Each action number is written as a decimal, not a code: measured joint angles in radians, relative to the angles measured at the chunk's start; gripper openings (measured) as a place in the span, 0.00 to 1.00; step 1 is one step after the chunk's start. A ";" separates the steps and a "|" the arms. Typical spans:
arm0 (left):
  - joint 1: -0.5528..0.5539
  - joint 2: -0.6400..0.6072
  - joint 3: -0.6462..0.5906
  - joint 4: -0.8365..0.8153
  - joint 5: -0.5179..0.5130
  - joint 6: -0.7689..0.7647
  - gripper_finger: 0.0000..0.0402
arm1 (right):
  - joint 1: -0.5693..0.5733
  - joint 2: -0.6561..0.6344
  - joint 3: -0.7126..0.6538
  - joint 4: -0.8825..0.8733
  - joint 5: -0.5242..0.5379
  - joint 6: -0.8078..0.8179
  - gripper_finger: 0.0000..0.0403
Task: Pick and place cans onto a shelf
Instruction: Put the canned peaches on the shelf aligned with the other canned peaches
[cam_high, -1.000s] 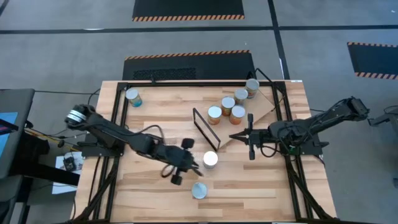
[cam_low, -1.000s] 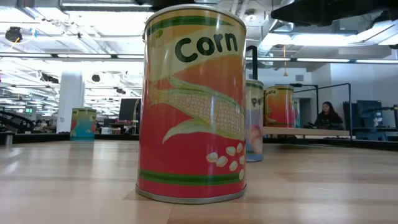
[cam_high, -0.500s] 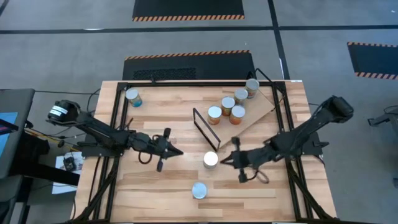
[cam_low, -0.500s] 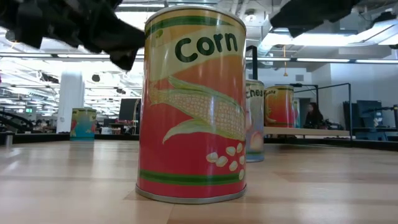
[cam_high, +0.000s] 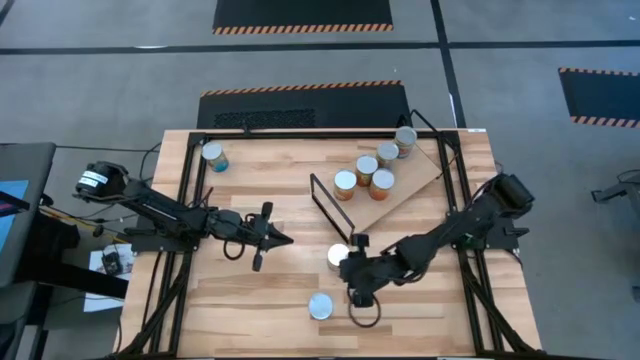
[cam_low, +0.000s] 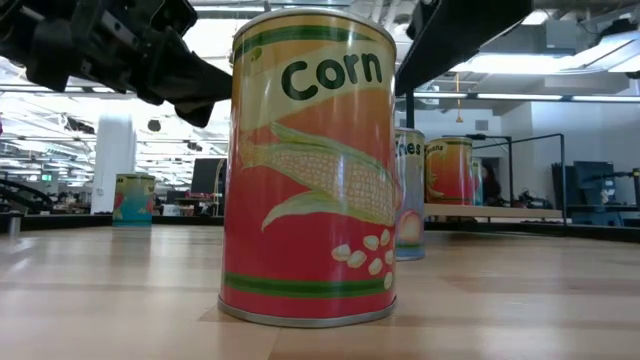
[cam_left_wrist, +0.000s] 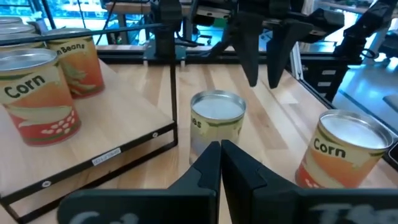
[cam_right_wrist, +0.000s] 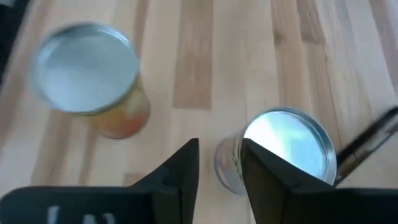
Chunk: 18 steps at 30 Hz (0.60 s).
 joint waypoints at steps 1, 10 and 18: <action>0.000 0.000 0.000 -0.005 0.000 0.000 0.00 | -0.003 0.021 0.028 -0.035 0.002 0.011 0.36; 0.000 0.000 0.000 -0.021 -0.008 -0.011 0.00 | -0.043 0.162 0.187 -0.265 0.007 0.052 0.33; 0.000 0.001 0.000 -0.031 -0.009 -0.011 0.00 | -0.054 0.193 0.229 -0.333 0.009 0.045 0.14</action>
